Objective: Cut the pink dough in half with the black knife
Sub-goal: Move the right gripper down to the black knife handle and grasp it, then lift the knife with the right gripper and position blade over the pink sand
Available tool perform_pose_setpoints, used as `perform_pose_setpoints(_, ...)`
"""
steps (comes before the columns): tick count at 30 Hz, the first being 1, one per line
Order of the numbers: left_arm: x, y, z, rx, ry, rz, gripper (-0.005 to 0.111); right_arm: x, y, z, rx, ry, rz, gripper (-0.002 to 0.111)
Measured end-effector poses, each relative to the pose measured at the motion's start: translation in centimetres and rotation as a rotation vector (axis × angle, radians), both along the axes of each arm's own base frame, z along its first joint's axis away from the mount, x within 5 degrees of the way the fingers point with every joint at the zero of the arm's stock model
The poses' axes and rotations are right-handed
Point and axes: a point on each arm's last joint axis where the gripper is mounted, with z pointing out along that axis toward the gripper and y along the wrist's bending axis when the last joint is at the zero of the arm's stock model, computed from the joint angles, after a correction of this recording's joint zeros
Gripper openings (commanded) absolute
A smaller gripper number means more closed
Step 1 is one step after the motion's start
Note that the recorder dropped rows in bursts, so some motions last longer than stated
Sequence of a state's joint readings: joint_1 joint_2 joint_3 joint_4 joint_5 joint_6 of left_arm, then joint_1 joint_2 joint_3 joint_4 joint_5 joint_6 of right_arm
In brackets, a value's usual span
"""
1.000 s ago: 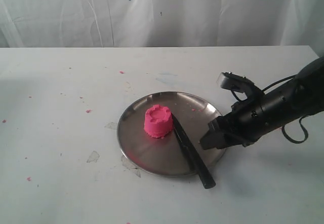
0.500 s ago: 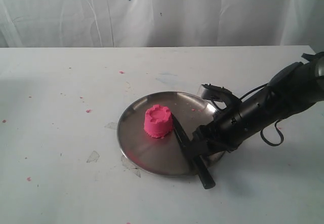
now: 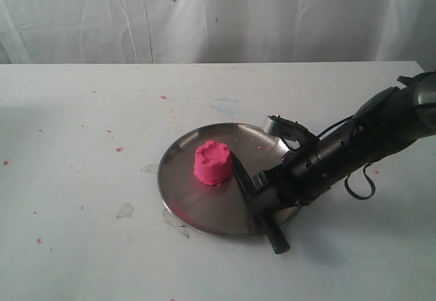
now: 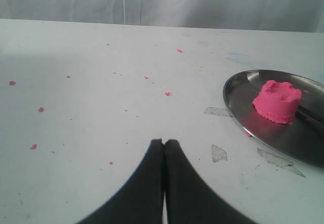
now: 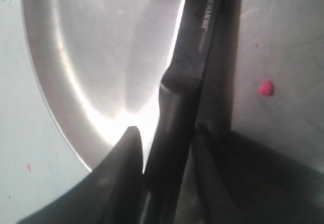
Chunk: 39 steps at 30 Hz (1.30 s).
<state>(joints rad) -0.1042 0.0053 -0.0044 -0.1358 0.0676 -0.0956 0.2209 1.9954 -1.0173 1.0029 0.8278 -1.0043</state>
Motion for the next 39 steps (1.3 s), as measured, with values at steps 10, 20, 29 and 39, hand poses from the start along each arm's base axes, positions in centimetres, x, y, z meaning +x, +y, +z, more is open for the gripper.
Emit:
perform_pose_setpoints(10,0.0,0.0,0.0,0.0,0.0,0.0,0.0,0.2,0.1,0.0,-0.017,0.009,-0.019,0.0)
perform_pose_setpoints(20,0.0,0.0,0.0,0.0,0.0,0.0,0.0,1.1,-0.4,3.2,-0.082,-0.188,-0.035,0.0)
perform_pose_setpoints(29,0.0,0.0,0.0,0.0,0.0,0.0,0.0,-0.3,-0.5,9.5,-0.17,-0.404,0.02,0.0)
perform_pose_setpoints(39,0.0,0.0,0.0,0.0,0.0,0.0,0.0,-3.6,3.8,10.5,-0.31,-0.477,0.228,0.0)
